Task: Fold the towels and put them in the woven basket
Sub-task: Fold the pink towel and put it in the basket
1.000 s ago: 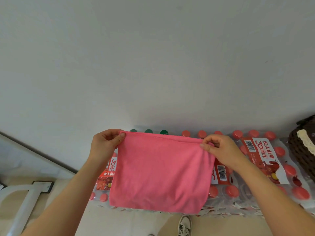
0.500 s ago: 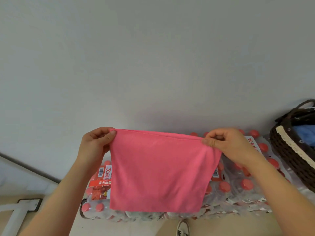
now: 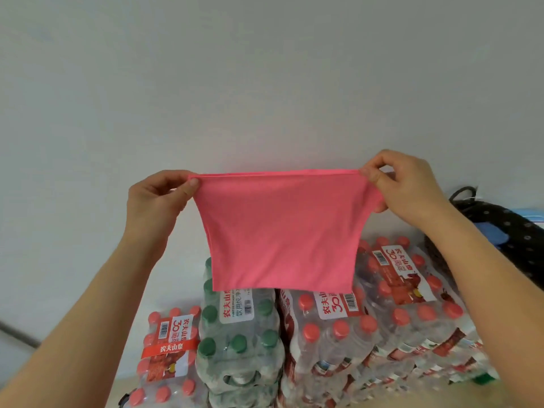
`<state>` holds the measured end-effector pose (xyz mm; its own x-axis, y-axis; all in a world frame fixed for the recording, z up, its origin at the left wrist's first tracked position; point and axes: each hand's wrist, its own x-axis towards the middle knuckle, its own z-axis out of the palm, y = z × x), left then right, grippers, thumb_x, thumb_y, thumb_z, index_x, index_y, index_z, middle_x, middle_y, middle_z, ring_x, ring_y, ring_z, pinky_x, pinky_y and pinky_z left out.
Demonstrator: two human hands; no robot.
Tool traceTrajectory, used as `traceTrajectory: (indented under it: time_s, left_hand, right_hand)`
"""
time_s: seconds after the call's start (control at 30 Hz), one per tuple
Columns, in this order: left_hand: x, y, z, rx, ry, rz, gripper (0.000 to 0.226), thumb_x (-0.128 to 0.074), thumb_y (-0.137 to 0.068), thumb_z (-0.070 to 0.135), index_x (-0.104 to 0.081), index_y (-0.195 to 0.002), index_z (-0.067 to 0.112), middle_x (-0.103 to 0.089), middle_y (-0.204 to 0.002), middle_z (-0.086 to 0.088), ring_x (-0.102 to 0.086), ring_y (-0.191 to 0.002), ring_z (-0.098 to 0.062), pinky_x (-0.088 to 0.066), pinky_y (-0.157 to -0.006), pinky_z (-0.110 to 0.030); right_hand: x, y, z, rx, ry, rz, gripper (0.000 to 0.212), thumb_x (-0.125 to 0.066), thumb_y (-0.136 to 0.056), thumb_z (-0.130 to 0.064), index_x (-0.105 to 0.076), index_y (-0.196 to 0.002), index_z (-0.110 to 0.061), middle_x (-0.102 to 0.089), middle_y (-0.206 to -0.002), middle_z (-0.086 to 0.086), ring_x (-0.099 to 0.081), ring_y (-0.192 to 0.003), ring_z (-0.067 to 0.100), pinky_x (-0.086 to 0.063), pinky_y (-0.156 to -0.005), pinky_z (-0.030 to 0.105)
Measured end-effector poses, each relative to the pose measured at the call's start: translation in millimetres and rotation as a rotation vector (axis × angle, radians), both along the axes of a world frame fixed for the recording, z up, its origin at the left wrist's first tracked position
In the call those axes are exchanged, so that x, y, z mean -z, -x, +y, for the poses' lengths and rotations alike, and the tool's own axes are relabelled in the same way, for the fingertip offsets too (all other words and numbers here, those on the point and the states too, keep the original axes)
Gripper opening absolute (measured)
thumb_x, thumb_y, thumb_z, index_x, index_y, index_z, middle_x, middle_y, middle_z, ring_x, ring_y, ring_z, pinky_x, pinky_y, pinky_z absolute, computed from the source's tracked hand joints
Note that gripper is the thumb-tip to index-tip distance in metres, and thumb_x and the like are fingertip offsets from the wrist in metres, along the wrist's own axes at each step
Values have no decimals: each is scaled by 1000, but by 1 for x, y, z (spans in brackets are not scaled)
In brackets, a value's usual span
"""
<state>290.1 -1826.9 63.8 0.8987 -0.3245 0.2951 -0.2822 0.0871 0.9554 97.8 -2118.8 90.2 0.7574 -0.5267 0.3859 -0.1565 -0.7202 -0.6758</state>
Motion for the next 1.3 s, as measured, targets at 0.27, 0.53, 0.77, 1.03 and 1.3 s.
traceTrajectory:
  time_s: [0.27, 0.53, 0.77, 1.03, 1.3]
  left_hand:
    - [60, 53, 42, 144, -119, 48, 18, -69, -75, 1, -75, -81, 17, -73, -74, -5, -67, -69, -16, -55, -67, -19]
    - [180, 89, 78, 192, -726, 66, 35, -70, -78, -7, -72, -80, 28, -73, -80, 14, -66, -75, 6, -46, -72, -2]
    - [177, 92, 73, 226, -858, -140, 29, -72, -77, -1, -74, -87, 26, -60, -93, 41, -60, -83, 16, -38, -71, 4]
    - [174, 92, 72, 248, -860, -145, 33, -72, -77, 0, -71, -86, 32, -57, -87, 49, -58, -84, 18, -38, -68, 5]
    - [176, 96, 73, 255, -818, -209, 42, -74, -73, -6, -70, -84, 34, -63, -91, 36, -61, -78, 13, -40, -72, 2]
  right_hand:
    - [81, 54, 27, -38, -33, 73, 10, -70, -83, -19, -63, -76, -17, -62, -72, -6, -60, -64, 2, -45, -60, 11]
    - [232, 107, 56, -166, -8, 304, 37, -47, -90, -46, -70, -91, -16, -56, -87, -12, -56, -79, 5, -48, -69, 25]
    - [238, 105, 61, -134, 272, 363, 34, -79, -75, -24, -66, -105, -14, -57, -100, -1, -57, -79, 13, -56, -64, 29]
    - [240, 106, 60, -117, 363, 201, 26, -56, -88, -32, -73, -94, -12, -62, -93, -1, -53, -84, 18, -52, -68, 29]
    - [220, 118, 46, -16, 542, 30, 15, -61, -86, -13, -72, -90, -3, -68, -90, 8, -58, -86, 22, -51, -78, 33]
